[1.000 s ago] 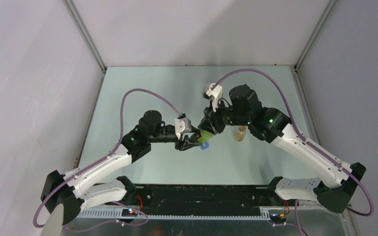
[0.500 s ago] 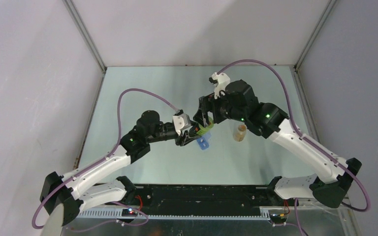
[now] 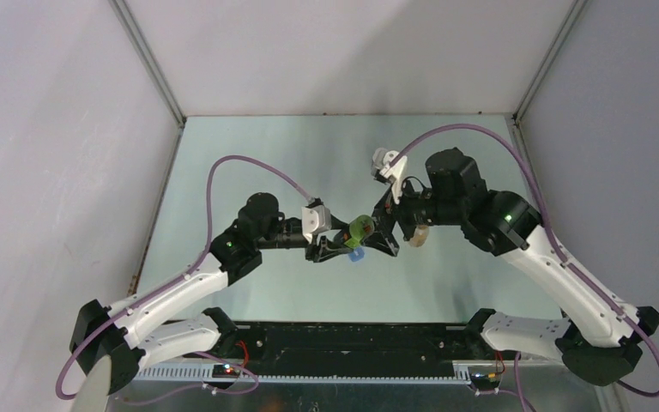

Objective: Sort the pills into containers
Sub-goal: Screw the lid of the pill bottle onto the pill bottle.

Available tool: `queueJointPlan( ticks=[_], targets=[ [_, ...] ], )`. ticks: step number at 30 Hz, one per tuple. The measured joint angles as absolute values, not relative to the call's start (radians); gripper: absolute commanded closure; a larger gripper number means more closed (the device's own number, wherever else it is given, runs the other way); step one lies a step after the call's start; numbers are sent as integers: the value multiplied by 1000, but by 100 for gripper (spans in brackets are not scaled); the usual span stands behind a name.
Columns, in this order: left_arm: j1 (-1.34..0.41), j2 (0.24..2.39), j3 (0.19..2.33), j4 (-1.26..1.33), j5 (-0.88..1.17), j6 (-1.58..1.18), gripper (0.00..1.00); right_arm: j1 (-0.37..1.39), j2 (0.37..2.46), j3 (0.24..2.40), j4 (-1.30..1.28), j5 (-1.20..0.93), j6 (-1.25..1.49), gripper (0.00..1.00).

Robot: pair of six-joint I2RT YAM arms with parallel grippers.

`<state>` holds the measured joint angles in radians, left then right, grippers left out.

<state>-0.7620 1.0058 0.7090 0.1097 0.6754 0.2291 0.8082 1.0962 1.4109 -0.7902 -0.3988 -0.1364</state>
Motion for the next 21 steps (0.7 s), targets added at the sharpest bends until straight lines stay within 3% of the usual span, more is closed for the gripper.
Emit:
queueJointPlan(
  ticks=[3,10,21],
  targets=[
    [-762,1007,709,109,717,230,100,808,1130,1411,-825,-408,-173,15],
    [-760,1018,709,88,743,237,100,810,1193,1411,-862,-410,-174,49],
    [-762,1024,711,98,630,225,100,825,1210,1411,-812,-251,88,82]
  ],
)
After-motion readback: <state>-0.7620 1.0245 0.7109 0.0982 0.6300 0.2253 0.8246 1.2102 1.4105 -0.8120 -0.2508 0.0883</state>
